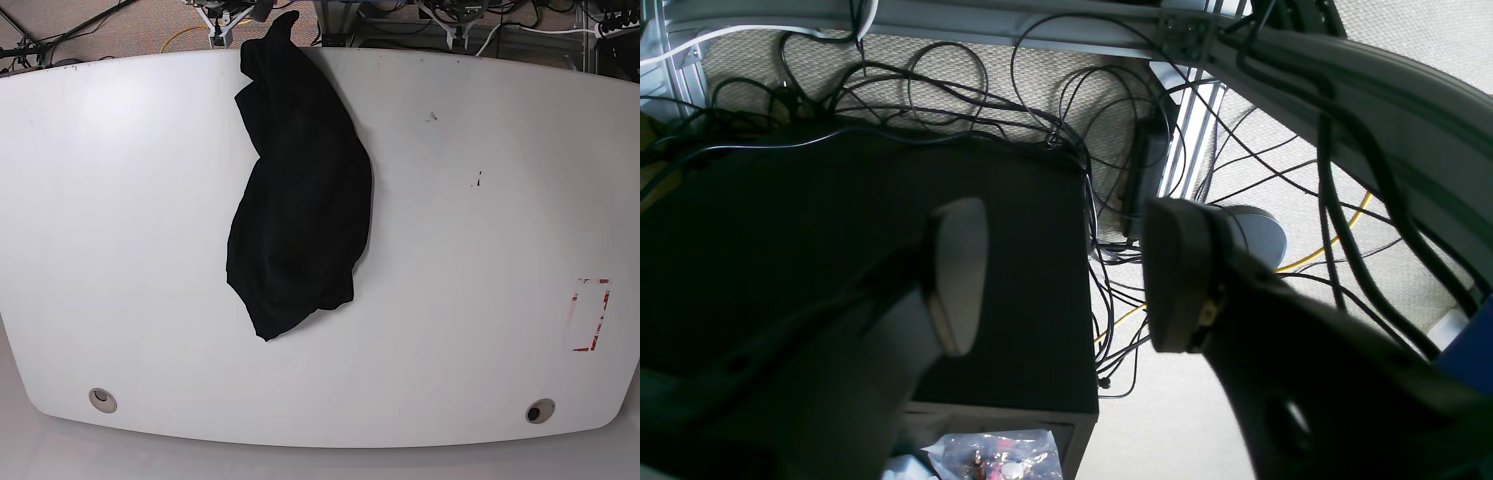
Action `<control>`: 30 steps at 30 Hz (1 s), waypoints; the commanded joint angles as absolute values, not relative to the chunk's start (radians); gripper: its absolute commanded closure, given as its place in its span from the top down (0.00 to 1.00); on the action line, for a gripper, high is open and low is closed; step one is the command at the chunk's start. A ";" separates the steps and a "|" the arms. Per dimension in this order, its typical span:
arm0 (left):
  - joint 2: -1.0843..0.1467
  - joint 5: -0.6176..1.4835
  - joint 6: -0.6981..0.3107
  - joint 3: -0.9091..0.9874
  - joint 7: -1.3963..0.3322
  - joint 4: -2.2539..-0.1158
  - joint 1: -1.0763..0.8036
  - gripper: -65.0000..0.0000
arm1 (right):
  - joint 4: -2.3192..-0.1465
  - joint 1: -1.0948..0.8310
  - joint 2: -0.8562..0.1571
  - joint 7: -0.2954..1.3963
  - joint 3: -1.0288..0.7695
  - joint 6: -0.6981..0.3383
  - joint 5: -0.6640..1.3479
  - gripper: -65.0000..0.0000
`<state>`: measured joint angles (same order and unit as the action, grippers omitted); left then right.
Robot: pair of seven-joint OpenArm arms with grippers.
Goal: Fold the T-shirt properly
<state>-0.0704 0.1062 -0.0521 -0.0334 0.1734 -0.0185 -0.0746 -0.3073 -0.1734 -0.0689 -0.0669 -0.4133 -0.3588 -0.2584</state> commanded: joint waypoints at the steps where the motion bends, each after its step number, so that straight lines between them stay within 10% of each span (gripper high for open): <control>1: -0.077 0.109 -0.047 -0.037 0.177 -0.019 -0.077 0.49 | -0.314 -0.180 -0.073 -0.066 -0.416 -0.362 -0.256 0.29; 9: -0.079 0.110 -0.050 -0.032 0.173 -0.034 -0.080 0.40 | -0.314 -0.186 -0.074 -0.066 -0.413 -0.363 -0.256 0.29; 30: -0.080 0.111 -0.051 -0.033 0.182 -0.069 -0.084 0.55 | -0.323 -0.206 -0.073 -0.068 -0.413 -0.361 -0.257 0.29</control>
